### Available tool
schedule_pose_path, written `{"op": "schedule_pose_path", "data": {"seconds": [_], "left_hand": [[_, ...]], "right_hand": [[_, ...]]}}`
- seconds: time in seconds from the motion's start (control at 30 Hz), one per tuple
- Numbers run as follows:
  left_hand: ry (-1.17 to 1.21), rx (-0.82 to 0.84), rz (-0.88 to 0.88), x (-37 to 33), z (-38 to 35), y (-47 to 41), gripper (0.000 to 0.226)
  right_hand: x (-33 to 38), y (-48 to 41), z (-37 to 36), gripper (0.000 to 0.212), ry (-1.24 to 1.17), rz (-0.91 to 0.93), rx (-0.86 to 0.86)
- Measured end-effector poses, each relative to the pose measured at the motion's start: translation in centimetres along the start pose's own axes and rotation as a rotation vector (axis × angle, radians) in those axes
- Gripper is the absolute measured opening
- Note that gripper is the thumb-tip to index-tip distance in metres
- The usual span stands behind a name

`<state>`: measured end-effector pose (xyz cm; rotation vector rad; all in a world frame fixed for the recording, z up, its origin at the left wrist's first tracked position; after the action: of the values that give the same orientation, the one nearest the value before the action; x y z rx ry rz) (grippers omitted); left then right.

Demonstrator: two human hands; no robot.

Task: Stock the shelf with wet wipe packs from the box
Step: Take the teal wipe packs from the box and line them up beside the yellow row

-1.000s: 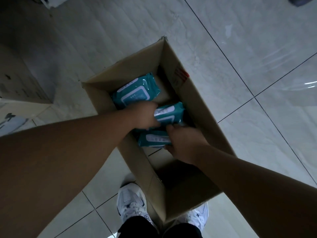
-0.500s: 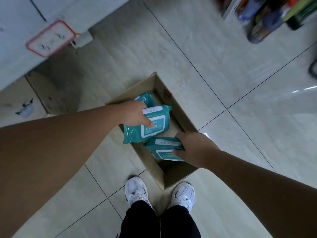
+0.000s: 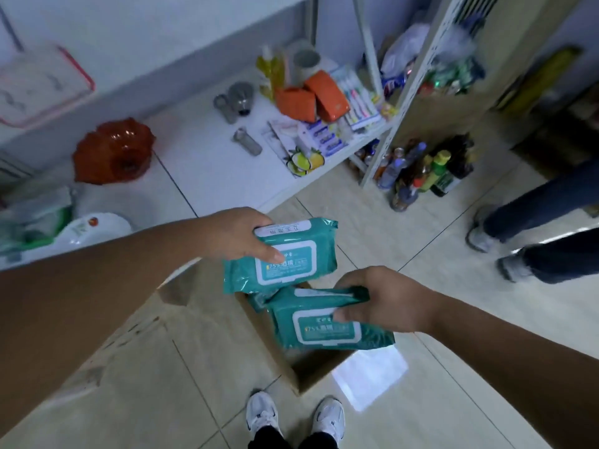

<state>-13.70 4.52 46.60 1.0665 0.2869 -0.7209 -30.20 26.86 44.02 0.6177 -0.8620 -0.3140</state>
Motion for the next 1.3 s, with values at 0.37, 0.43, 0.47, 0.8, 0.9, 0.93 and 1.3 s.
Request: {"op": "schedule_pose_path", "data": {"seconds": [0.37, 0.43, 0.47, 0.8, 0.9, 0.93, 1.3], "left_hand": [[-0.184, -0.340, -0.125, -14.9, 15.1, 23.8, 0.031], [-0.188, -0.405, -0.124, -16.1, 16.5, 27.5, 0.029], [-0.180, -0.437, -0.126, -16.4, 17.1, 29.3, 0.028], [-0.200, -0.684, -0.056, -13.4, 17.3, 43.6, 0.025], [-0.205, -0.708, -0.028, -10.8, 16.7, 46.3, 0.024], [-0.203, -0.714, -0.020, -9.9, 16.6, 47.0, 0.025], [-0.144, -0.729, -0.046, 1.8, 20.6, 49.9, 0.033]], "right_hand": [[19.3, 14.4, 15.7, 0.032, 0.105, 0.315, -0.144], [22.4, 16.2, 17.3, 0.031, 0.127, 0.372, -0.156], [23.8, 17.0, 17.9, 0.032, 0.135, 0.401, -0.161], [36.4, 20.6, 16.5, 0.026, 0.190, 0.593, -0.075], [39.5, 20.5, 14.5, 0.024, 0.199, 0.644, -0.046], [40.5, 20.3, 13.9, 0.025, 0.198, 0.657, -0.041], [49.4, 14.0, 8.6, 0.028, 0.154, 0.660, -0.072]]}}
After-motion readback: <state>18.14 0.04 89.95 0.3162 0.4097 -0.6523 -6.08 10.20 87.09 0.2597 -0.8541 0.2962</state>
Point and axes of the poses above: each hand's wrist, its own y-axis away from the middle knuckle, its own z-axis out of the back of the hand, x = y × z, the point moved 2 cm from there along -y, towards the middle knuckle, and after that the axes turned 1 degree about z, right-handed, at the moved point
